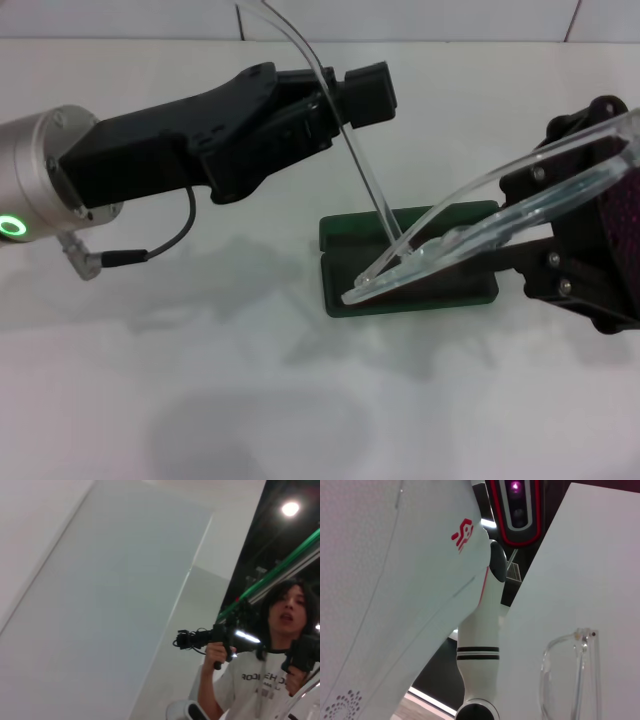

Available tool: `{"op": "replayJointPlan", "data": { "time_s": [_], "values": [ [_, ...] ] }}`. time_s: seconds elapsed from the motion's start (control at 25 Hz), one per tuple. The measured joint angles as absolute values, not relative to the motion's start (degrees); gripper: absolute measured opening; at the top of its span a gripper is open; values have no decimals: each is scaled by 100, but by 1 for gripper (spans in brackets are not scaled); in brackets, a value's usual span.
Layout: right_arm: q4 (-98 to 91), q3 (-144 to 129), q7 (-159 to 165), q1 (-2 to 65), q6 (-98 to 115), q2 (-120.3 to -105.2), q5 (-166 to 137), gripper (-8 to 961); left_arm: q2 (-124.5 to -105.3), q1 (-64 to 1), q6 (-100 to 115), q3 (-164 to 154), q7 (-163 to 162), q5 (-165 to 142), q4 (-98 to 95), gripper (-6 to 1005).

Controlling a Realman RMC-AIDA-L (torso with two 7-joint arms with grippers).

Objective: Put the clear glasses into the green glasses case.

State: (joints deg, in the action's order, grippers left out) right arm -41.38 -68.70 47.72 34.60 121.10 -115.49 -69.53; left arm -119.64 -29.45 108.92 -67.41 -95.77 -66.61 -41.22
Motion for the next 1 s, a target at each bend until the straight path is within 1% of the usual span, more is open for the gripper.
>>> {"op": "replayJointPlan", "data": {
  "time_s": [1.0],
  "values": [
    [-3995, -6859, 4767, 3437, 12075, -11553, -6943, 60, -11965, -2854, 11181, -7048, -9378, -6336, -4095, 67]
  ]
}}
